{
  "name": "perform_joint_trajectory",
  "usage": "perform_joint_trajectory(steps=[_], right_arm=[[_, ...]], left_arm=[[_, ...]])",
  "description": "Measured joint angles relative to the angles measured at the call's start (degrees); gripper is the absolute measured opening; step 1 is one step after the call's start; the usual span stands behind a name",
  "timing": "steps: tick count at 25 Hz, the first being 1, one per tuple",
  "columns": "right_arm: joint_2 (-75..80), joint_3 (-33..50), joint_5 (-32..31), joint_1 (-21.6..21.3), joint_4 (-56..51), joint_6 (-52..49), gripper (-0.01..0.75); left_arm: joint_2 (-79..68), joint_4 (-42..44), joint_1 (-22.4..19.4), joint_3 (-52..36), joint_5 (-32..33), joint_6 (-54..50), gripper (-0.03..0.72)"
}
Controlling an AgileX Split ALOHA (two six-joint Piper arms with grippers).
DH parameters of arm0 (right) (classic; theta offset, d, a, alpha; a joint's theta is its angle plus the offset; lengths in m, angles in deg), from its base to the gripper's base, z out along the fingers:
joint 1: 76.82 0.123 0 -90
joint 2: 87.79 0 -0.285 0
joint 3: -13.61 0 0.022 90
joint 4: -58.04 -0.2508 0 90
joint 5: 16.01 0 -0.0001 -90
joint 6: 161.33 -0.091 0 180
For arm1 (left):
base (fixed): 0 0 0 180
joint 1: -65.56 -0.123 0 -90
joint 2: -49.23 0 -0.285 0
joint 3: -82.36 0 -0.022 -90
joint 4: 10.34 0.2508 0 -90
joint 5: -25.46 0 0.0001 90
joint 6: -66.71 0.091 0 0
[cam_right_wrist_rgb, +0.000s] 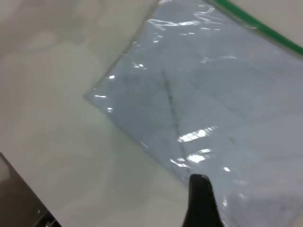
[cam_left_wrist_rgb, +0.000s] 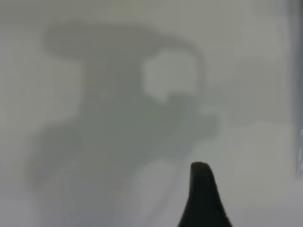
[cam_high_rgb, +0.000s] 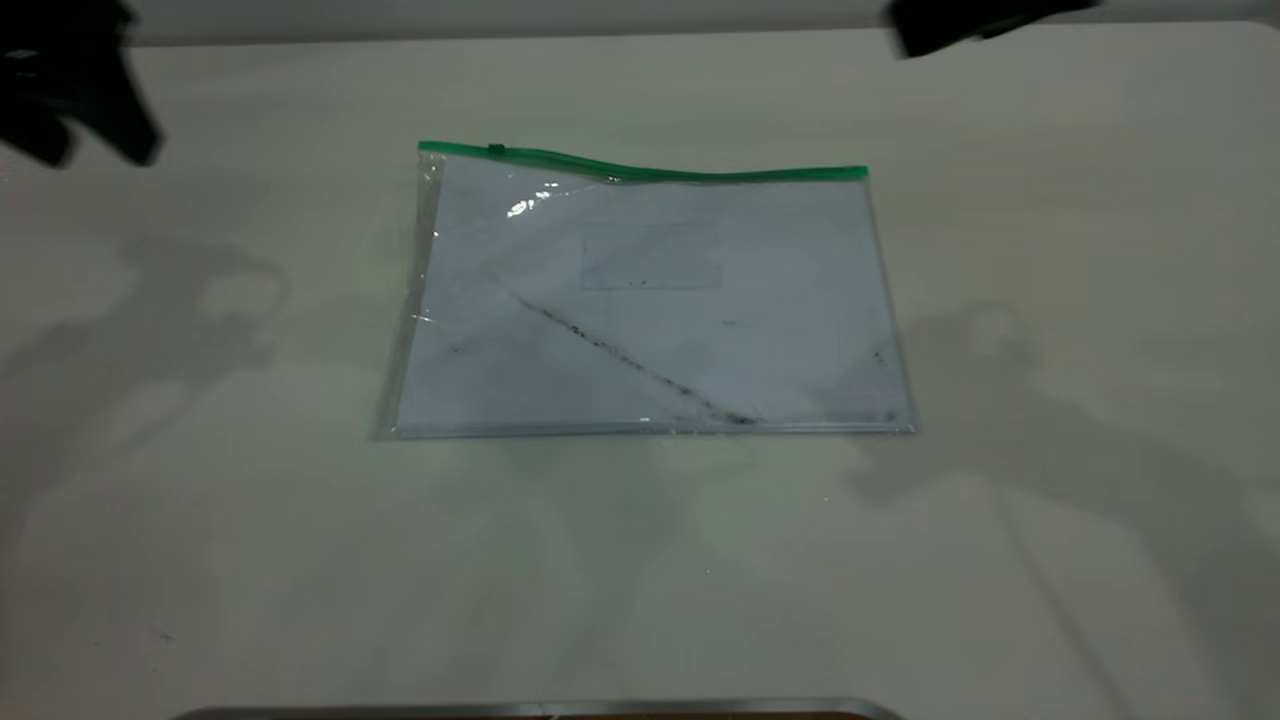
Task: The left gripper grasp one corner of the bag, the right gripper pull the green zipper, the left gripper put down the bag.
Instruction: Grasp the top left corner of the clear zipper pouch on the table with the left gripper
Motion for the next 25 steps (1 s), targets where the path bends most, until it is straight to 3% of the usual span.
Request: perform_joint_trajectory(steps=[13, 19, 25], right_arm=[[7.1, -8.5, 0.2, 1.6, -4.4, -0.2, 0.574], [7.3, -8.6, 0.1, 1.6, -4.6, -0.2, 0.574], [7.5, -8.6, 0.1, 1.6, -5.6, -0.2, 0.575]], left_arm=[[-27.2, -36.4, 0.6, 25.6, 6.8, 34.2, 0.590], [-36.3, -39.0, 2.4, 34.6, 9.9, 34.6, 0.590], [-39.2, -39.6, 4.2, 36.1, 12.6, 34.5, 0.590]])
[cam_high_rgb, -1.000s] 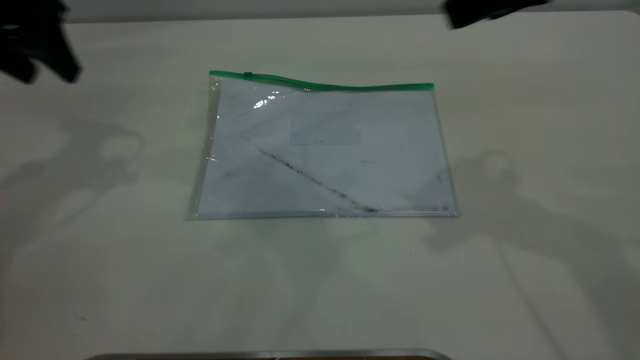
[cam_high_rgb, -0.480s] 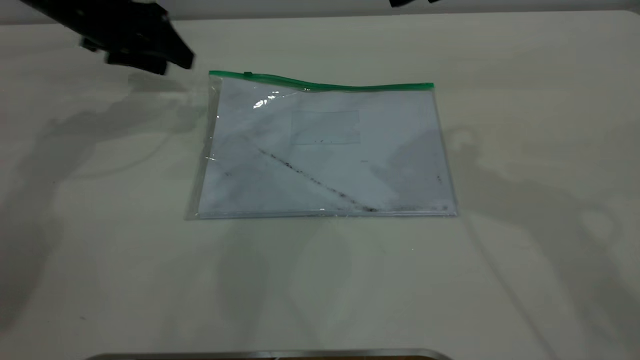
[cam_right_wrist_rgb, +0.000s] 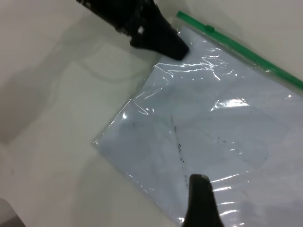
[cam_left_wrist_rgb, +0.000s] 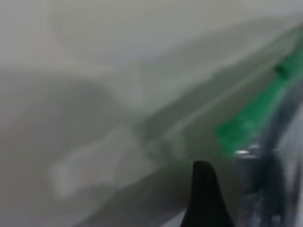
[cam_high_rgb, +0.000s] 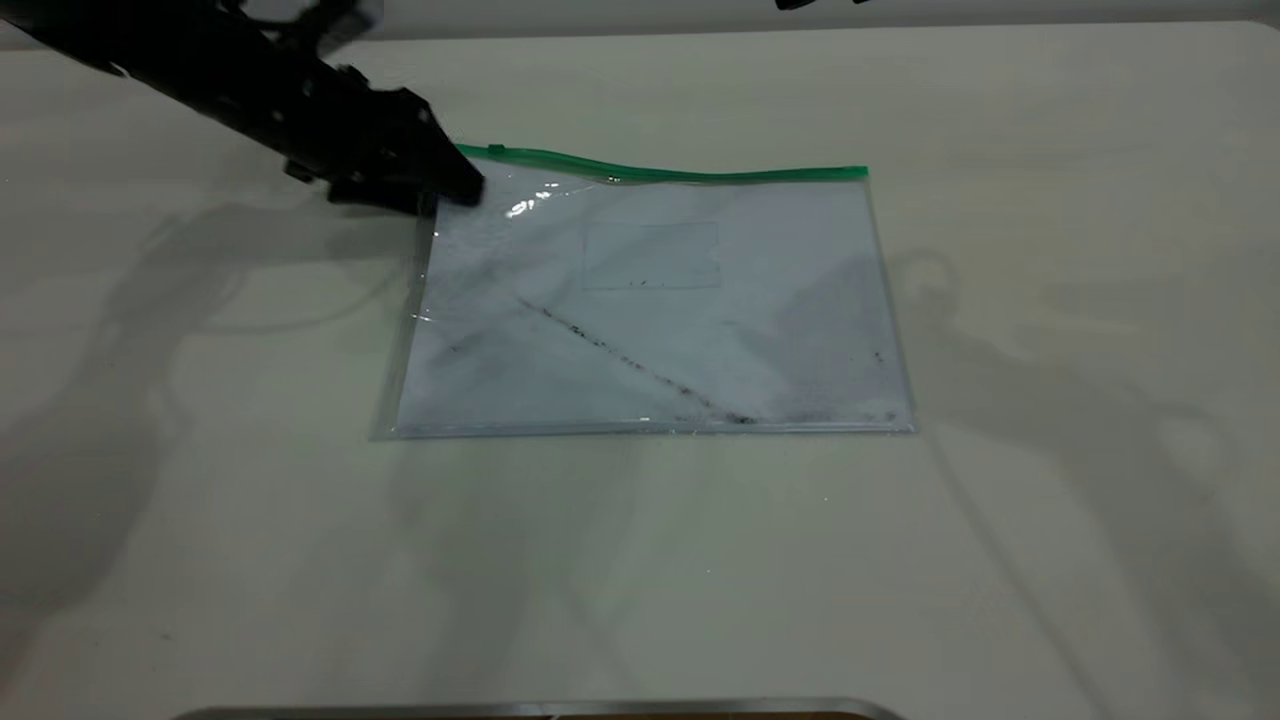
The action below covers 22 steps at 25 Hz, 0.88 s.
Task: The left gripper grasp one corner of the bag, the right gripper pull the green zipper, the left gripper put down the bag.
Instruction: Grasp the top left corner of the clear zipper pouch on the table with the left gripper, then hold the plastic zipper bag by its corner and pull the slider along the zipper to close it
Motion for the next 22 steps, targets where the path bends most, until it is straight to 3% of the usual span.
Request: perform_joint_trajectory(steps=[4, 6, 8, 12, 13, 22], right_arm=[[0.0, 0.0, 0.0, 0.0, -0.1, 0.0, 0.575], [0.0, 0.0, 0.0, 0.0, -0.1, 0.0, 0.575], [0.0, 0.0, 0.0, 0.0, -0.1, 0.0, 0.575], [0.5, -0.3, -2.0, 0.0, 0.2, 0.0, 0.575], [1.1, -0.9, -2.6, 0.0, 0.6, 0.0, 0.575], [13.6, -16.7, -12.7, 0.0, 1.5, 7.0, 0.575]], left_arm=[[0.0, 0.0, 1.9, 0.0, 0.9, 2.3, 0.571], [0.0, 0.1, 2.2, 0.0, 0.9, 2.9, 0.506], [0.0, 0.1, 2.3, 0.0, 0.9, 3.0, 0.396], [0.4, 1.0, 2.3, 0.0, 1.2, 5.1, 0.097], [1.0, 1.9, 2.4, 0.0, 1.7, 6.1, 0.061], [11.7, 14.1, 3.7, 0.0, 7.2, 14.5, 0.053]])
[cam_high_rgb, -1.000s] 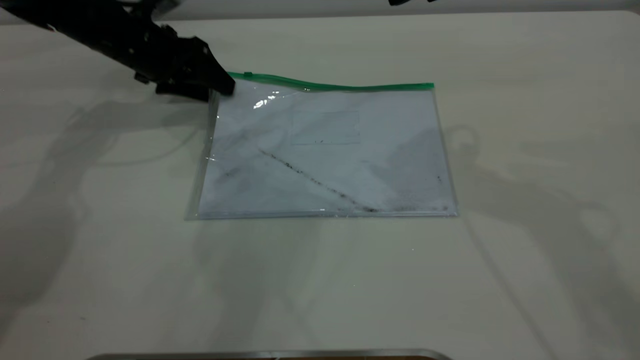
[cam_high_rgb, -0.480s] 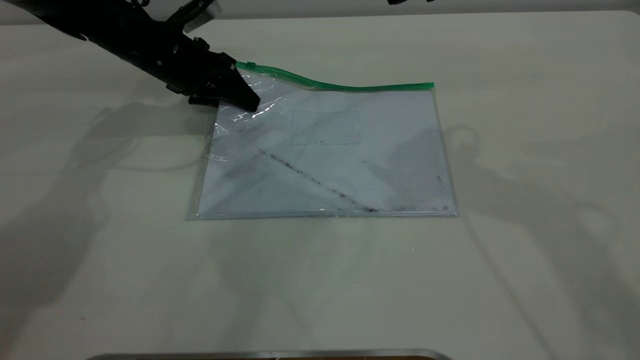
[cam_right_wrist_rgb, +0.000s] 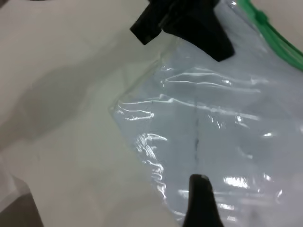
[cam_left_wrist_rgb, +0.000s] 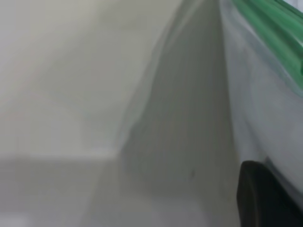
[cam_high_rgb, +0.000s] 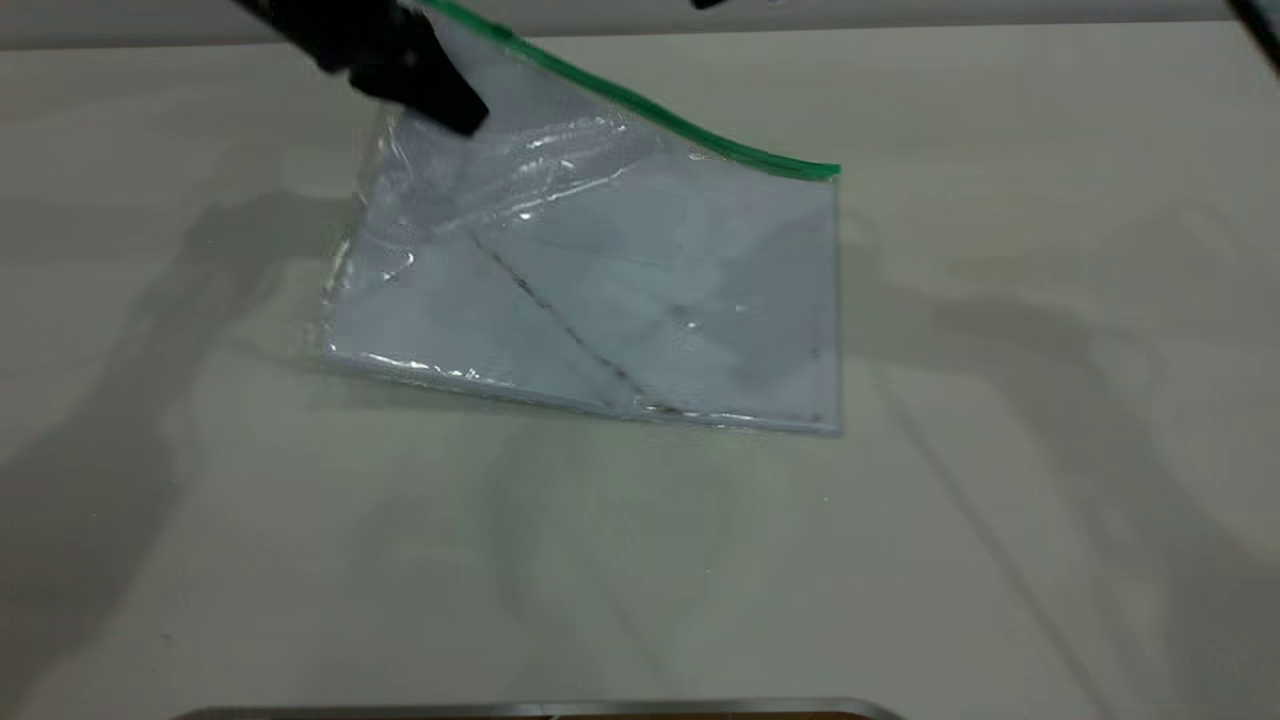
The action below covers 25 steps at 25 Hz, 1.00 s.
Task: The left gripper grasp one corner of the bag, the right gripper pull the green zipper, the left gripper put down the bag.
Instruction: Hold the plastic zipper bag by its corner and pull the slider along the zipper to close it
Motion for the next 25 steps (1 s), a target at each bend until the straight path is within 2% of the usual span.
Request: perform_joint_trajectory(steps=[5, 8, 11, 19, 25], right_arm=[[8.4, -11.4, -5.1, 0.0, 0.2, 1.7, 0.575], [12.3, -18.4, -7.4, 0.0, 0.4, 1.9, 0.573], [15.8, -23.7, -9.2, 0.1, 0.4, 2.0, 0.565], [21.9, -27.8, -14.5, 1.5, 0.6, 2.0, 0.560], [22.0, -27.9, -15.6, 1.6, 0.1, 2.0, 0.560]], left_arm=[[4.4, 5.3, 1.5, 0.0, 2.3, 7.4, 0.057], [6.0, 5.2, 1.7, 0.0, 4.8, 14.2, 0.057], [5.5, 4.4, 1.7, 0.0, 7.2, 16.6, 0.057], [3.2, -2.1, 1.9, 0.0, 10.7, 22.2, 0.058], [3.2, -1.6, 1.9, 0.0, 11.3, 24.1, 0.058]])
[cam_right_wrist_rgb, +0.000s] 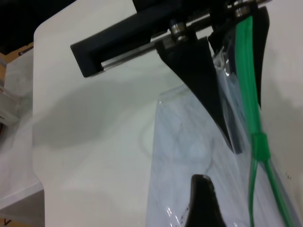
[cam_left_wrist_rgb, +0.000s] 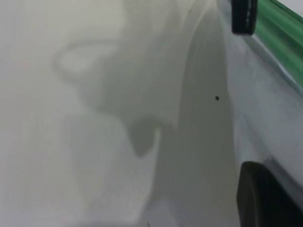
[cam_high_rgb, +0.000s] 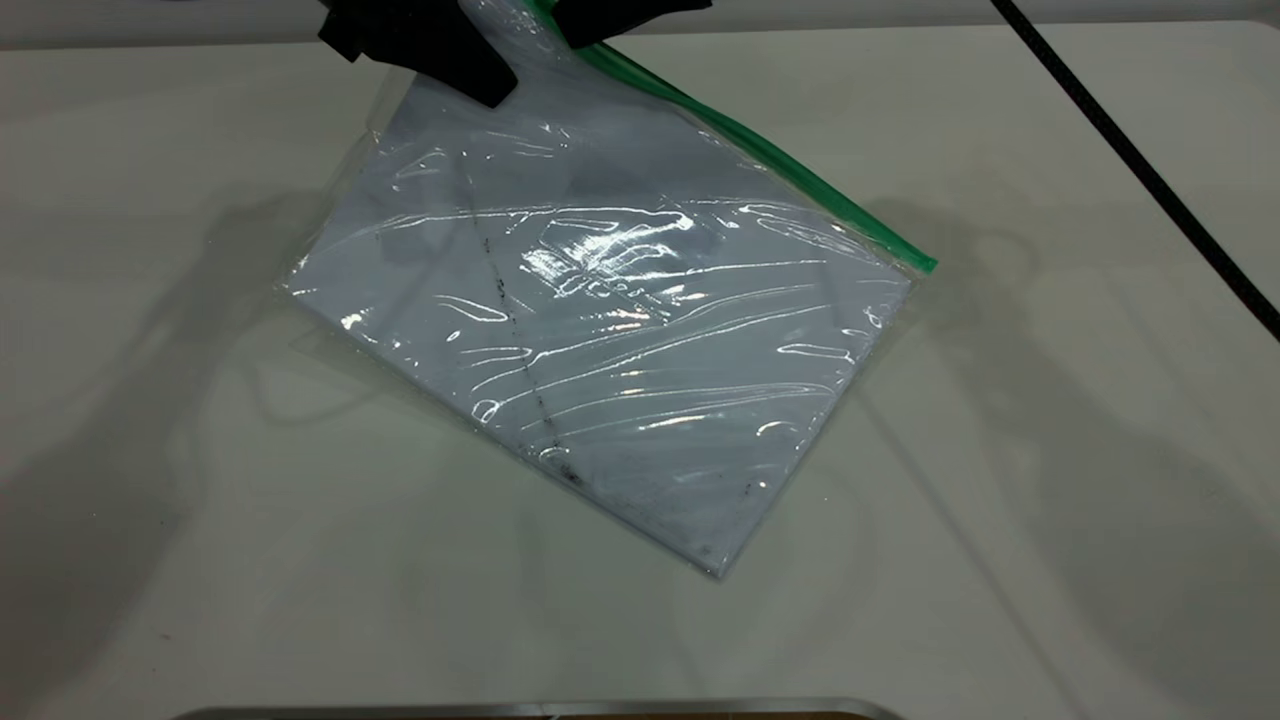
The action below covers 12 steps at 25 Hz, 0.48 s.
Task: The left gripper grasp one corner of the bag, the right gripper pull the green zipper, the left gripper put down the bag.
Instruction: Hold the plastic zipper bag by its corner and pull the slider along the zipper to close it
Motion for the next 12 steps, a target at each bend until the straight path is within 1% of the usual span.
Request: perform_joint_trajectory(steps=[12], right_arm=[[0.6, 0.0, 2.6, 1.9, -1.6, 0.0, 0.554]], left_arm=[[-1.2, 0.0, 2.0, 0.0, -1.7, 0.1, 0.058]])
